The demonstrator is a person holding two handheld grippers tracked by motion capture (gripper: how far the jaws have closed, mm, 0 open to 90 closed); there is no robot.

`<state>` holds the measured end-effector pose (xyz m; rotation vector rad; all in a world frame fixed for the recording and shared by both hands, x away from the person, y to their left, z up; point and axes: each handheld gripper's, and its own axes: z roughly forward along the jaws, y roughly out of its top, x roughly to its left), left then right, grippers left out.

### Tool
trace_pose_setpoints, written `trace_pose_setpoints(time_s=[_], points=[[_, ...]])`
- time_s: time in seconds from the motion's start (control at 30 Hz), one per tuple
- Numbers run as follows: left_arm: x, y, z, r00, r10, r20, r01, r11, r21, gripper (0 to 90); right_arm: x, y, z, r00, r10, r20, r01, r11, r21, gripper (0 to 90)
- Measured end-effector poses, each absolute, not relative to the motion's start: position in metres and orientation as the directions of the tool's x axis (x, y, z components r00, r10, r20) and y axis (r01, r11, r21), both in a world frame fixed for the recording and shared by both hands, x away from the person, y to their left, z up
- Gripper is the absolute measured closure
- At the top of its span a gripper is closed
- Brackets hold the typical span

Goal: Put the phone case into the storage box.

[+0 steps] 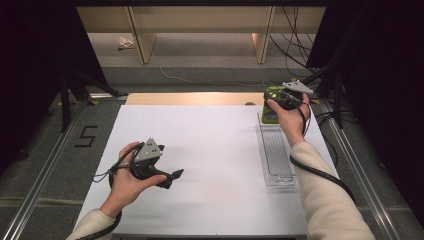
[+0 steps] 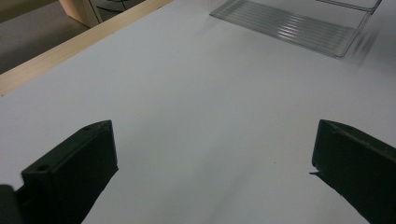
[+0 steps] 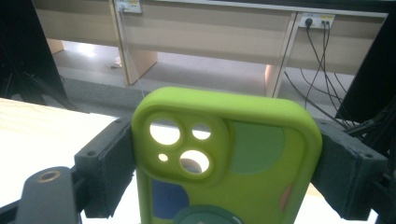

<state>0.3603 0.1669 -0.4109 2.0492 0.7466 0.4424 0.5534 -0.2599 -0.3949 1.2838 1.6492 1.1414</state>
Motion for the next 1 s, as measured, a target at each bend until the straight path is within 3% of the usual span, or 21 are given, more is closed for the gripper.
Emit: trace_pose_setpoints(time_s=[1.0], points=[[0.3603,0.167,-0.411,0.755,0.656,0.026,0.341,-0.425,0.839,0.0,0.558,-0.2547,-0.4049,-0.237,0.97,-0.052,0.337,0.132,0.932,16.8]])
